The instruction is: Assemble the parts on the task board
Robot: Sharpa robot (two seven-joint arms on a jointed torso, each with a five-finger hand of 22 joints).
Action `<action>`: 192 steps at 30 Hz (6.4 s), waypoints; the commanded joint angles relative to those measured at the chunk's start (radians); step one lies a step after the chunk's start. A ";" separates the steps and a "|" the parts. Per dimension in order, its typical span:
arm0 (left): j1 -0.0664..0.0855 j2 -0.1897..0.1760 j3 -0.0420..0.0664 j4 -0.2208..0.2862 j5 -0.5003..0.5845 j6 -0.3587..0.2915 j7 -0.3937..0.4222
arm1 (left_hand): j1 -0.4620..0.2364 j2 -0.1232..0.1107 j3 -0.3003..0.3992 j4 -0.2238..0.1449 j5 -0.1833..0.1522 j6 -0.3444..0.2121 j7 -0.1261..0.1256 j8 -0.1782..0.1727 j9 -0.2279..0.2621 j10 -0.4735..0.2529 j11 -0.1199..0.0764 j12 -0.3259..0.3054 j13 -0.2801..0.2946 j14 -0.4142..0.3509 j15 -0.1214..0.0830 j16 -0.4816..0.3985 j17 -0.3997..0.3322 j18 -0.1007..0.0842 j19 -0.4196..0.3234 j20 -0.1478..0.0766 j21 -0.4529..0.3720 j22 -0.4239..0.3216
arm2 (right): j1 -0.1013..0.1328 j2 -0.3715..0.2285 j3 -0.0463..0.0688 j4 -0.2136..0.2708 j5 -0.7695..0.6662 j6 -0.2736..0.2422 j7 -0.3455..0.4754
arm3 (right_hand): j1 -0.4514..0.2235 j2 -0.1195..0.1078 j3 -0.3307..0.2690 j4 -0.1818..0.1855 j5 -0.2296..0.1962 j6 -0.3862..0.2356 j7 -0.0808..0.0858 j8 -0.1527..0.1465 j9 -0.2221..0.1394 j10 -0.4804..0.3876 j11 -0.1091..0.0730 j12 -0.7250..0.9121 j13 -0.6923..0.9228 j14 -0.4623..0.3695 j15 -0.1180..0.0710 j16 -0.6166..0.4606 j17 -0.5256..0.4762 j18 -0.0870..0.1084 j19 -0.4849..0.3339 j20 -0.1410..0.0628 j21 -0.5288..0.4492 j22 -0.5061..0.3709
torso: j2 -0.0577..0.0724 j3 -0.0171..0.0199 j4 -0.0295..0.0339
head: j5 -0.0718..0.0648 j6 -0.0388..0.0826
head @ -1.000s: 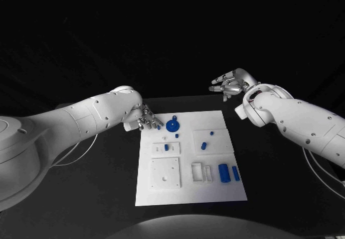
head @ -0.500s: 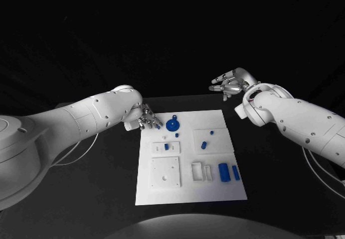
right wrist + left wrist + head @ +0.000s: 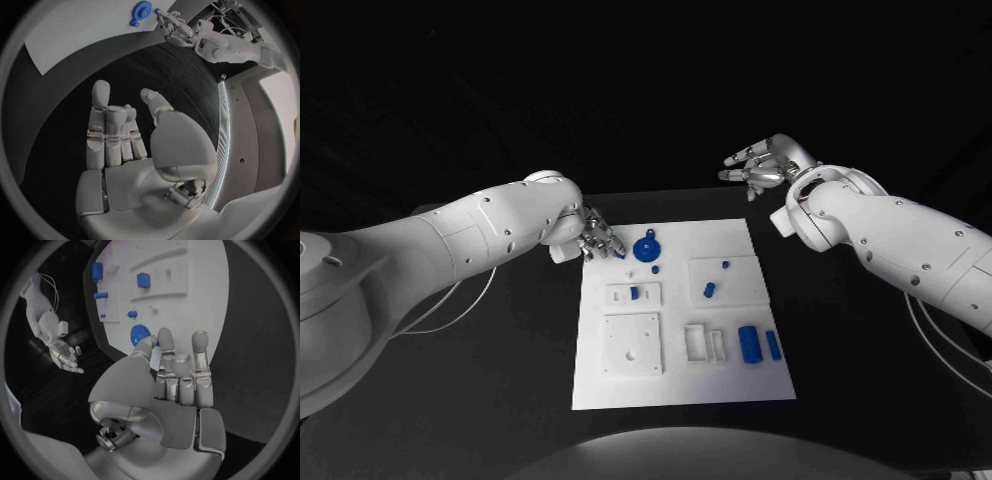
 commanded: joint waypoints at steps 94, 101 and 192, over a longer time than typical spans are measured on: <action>-0.075 -0.298 -0.054 0.601 -0.123 -0.407 -0.086 | -0.097 -0.040 0.132 -0.129 0.178 0.133 -0.042 -0.024 0.468 0.052 -0.025 0.113 -0.041 0.096 -0.005 0.019 0.189 0.032 0.022 0.020 0.061 0.018 | -0.013 -0.013 0.000 -0.003 -0.006 0.014 0.005 | -0.016 -0.003 0.010 0.003 0.027 -0.002 0.001 -0.003 -0.001 -0.004 -0.003 -0.006 -0.001 0.000 -0.006 -0.003 -0.001 0.007 0.034 -0.002 0.003 -0.005 | -0.020 -0.0008 0.0201 | 0.000 -0.034; -0.078 -0.296 -0.054 0.596 -0.136 -0.408 -0.088 | -0.097 -0.040 0.132 -0.129 0.178 0.133 -0.042 -0.024 0.468 0.052 -0.025 0.113 -0.041 0.096 -0.005 0.019 0.189 0.032 0.022 0.020 0.061 0.018 | -0.013 -0.014 0.000 -0.003 -0.006 0.014 0.005 | -0.016 -0.003 0.010 0.003 0.027 -0.002 0.001 -0.003 -0.001 -0.004 -0.003 -0.006 -0.001 0.000 -0.006 -0.003 -0.001 0.007 0.034 -0.002 0.003 -0.005 | -0.020 -0.0008 0.0203 | -0.001 -0.034; -0.087 -0.231 -0.054 0.553 -0.259 -0.329 -0.097 | -0.086 -0.078 0.077 0.017 0.127 0.168 -0.061 -0.020 0.549 0.052 -0.030 0.133 -0.051 0.100 -0.006 0.029 0.206 0.043 0.022 0.036 0.066 0.017 | -0.013 -0.016 0.000 0.001 -0.006 0.014 0.006 | -0.016 -0.003 0.010 0.003 0.027 -0.002 0.001 -0.003 -0.001 -0.004 -0.003 -0.006 -0.001 0.000 -0.006 -0.003 -0.001 0.007 0.034 -0.002 0.003 -0.005 | -0.020 -0.0006 0.0203 | -0.016 -0.034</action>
